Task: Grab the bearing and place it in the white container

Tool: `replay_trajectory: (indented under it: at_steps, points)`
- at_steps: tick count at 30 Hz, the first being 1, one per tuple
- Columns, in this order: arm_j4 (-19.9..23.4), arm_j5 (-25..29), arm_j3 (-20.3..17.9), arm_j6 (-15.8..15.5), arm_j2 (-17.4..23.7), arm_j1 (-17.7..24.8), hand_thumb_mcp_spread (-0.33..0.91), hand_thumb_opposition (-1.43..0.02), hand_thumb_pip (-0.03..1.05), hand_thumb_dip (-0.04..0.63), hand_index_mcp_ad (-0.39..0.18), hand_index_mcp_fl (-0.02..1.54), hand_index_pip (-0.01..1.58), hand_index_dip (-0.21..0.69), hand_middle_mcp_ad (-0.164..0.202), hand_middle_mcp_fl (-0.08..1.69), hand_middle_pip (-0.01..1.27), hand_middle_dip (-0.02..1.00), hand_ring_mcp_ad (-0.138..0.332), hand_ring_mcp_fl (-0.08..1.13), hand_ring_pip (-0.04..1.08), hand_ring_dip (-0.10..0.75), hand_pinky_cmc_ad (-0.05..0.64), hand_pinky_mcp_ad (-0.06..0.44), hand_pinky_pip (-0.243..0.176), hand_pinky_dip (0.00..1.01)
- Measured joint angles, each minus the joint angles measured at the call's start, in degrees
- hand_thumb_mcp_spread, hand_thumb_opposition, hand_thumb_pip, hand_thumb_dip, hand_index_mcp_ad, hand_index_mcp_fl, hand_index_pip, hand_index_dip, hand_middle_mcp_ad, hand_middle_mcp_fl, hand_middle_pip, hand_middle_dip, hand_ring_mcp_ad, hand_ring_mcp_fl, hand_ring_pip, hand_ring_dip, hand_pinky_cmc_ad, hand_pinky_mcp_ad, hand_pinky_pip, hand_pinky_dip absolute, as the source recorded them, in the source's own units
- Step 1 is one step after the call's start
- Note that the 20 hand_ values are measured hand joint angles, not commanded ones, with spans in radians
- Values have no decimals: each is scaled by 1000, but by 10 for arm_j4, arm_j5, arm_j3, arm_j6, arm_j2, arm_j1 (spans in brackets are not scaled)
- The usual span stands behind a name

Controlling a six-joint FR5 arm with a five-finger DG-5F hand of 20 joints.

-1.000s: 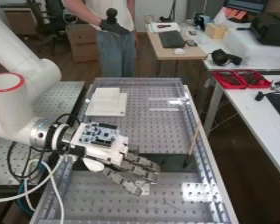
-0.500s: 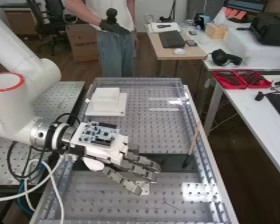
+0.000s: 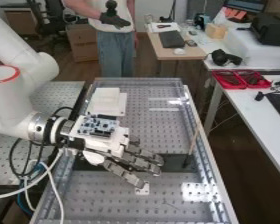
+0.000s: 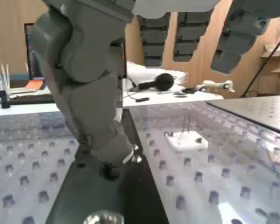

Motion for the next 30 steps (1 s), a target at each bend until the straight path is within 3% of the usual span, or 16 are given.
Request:
replay_trajectory:
  at_steps: [16,22,30]
  points:
    - [-34,18,-13,-12,75,37,637,-983,529,316,-185,279,1471,188,77,3,134,248,117,-10,98,96,332,279,-26,182]
    - [-46,42,-26,-17,111,72,637,-983,529,314,-183,279,1473,188,77,3,134,248,117,-10,98,96,332,279,-26,182]
    - [-60,110,-60,-22,172,152,637,-983,529,314,-187,279,1473,190,73,33,134,248,113,-9,101,96,332,279,-26,182]
